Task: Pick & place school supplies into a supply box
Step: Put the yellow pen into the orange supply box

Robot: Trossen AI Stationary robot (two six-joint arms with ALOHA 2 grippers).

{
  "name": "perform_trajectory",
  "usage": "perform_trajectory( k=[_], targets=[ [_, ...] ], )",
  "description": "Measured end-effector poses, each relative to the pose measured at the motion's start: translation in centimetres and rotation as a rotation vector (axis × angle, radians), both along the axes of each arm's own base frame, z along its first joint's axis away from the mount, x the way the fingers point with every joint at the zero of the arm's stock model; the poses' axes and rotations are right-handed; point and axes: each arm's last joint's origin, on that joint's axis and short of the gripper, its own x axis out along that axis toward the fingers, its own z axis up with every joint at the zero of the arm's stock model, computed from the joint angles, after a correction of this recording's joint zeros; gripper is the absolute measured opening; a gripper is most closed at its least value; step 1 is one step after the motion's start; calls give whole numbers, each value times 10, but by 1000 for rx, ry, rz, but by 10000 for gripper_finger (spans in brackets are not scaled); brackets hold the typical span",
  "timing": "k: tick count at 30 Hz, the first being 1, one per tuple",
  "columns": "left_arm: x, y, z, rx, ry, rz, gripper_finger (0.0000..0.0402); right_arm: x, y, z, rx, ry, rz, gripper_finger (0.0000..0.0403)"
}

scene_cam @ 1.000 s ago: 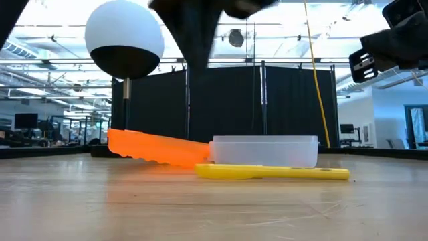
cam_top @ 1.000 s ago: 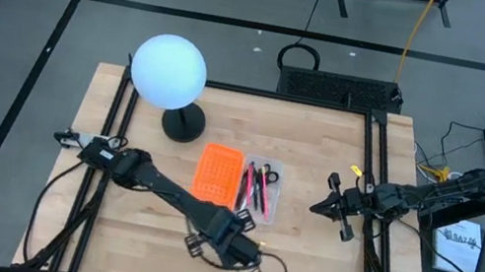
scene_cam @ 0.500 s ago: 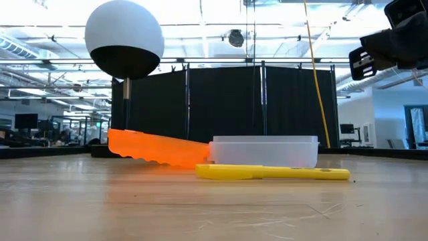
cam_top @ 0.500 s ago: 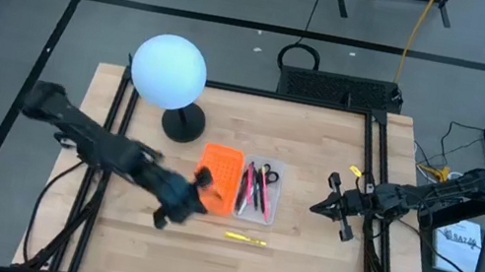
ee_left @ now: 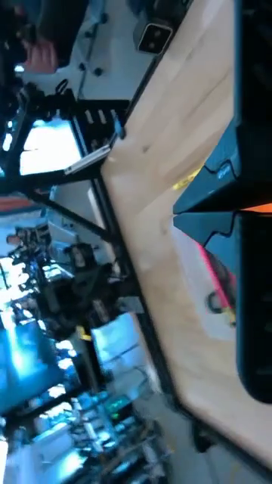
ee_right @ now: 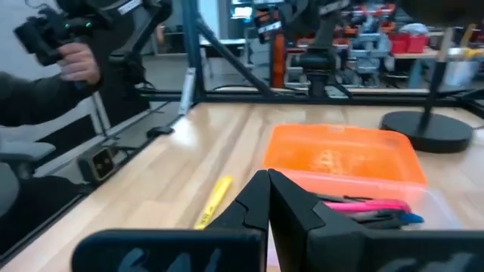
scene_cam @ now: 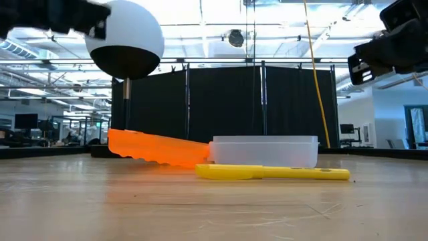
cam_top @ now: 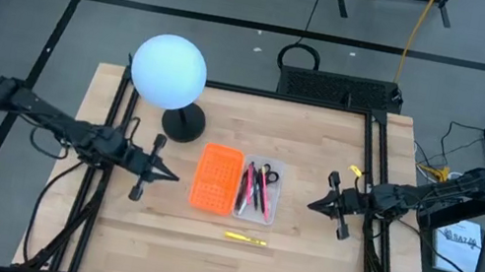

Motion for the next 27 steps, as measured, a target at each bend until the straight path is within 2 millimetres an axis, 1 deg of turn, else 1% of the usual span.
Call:
perform_trajectory(
  k=[4,6,11,13,16,18,19,21,23,25,27],
  targets=[
    [-14,8,-22,-78,0,32,0,1,-1,-1,3,13,-33,0],
    [-19,10,-36,-88,-2,29,0,2,0,-2,1,15,-33,0],
    [-29,12,-61,-114,-49,34,0,2,0,-4,-14,38,-34,0],
    [-29,12,-62,-115,-35,35,0,3,0,-5,-17,46,-37,0],
    [-29,12,-61,-106,-52,27,1,4,-1,-4,-17,33,-95,0],
    [-29,12,-60,-93,-62,30,2,5,-2,-6,-38,79,-123,0],
    [-29,13,-60,-91,-68,41,4,8,-1,2,-40,92,-131,0],
    [-29,14,-58,-98,-88,94,10,15,2,25,-41,104,-141,0],
    [-28,16,-57,-123,-89,157,17,24,6,48,-68,144,-189,0],
    [-28,17,-58,-167,-80,207,21,38,13,64,-132,240,-239,0],
    [-28,19,-58,-180,-76,249,22,56,24,79,-173,341,-262,0]
  ],
)
